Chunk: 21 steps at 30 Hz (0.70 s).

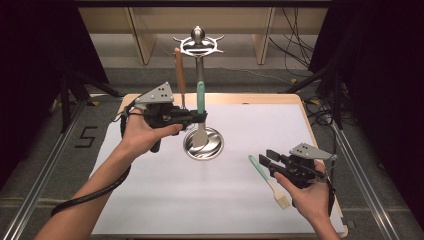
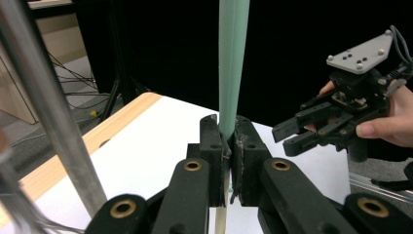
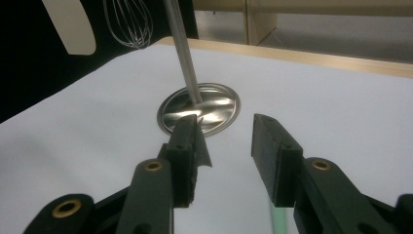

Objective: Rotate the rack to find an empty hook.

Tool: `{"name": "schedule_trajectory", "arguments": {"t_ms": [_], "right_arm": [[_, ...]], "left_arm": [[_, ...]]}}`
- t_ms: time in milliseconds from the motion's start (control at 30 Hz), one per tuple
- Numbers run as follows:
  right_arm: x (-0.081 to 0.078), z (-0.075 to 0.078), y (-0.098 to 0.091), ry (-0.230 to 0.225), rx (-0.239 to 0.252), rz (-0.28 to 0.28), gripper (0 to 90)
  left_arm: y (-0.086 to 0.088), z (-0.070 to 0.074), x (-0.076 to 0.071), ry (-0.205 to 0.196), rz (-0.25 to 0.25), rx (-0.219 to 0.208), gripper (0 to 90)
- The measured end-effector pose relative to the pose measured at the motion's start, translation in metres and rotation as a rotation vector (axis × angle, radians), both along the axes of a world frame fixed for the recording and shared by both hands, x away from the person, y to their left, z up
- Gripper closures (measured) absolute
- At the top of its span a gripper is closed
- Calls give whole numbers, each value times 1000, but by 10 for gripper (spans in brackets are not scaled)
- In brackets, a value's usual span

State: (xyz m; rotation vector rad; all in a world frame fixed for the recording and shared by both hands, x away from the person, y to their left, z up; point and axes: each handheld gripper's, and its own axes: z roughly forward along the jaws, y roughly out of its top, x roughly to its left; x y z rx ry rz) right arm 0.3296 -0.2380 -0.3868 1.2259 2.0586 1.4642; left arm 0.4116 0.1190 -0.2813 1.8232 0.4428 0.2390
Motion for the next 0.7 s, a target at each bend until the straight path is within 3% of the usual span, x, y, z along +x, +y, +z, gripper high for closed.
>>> {"name": "schedule_trajectory", "arguments": {"t_ms": [100,200,267,300,400,433,500,533,567,633,700], "right_arm": [[-1,0,1,7,11,-11,628],[-3,1,2,12,-12,-17,628],[-2,1,3,-5,-15,-7,627],[0,0,2,-34,-34,-10,627],[0,0,3,-27,-25,-14,627],[0,-1,4,-47,-23,-28,627],[-1,1,3,-26,-25,-22,627],[0,0,2,-28,-14,7,627],[-1,1,4,-12,-18,-21,627],[-2,1,5,8,-5,-25,627],[0,1,3,-15,-19,-20,627]], "left_arm": [[0,2,2,-2,0,5,843],[-1,6,2,4,9,5,844],[-1,9,3,-2,4,2,843],[-1,10,3,0,8,-3,843],[0,13,5,2,13,-1,844],[0,16,5,-5,11,3,844],[0,16,5,-2,12,-1,843],[0,17,6,-6,11,-4,843],[0,18,6,-3,11,-5,844],[0,19,8,0,17,-7,843],[0,20,10,-1,15,-7,844]]}}
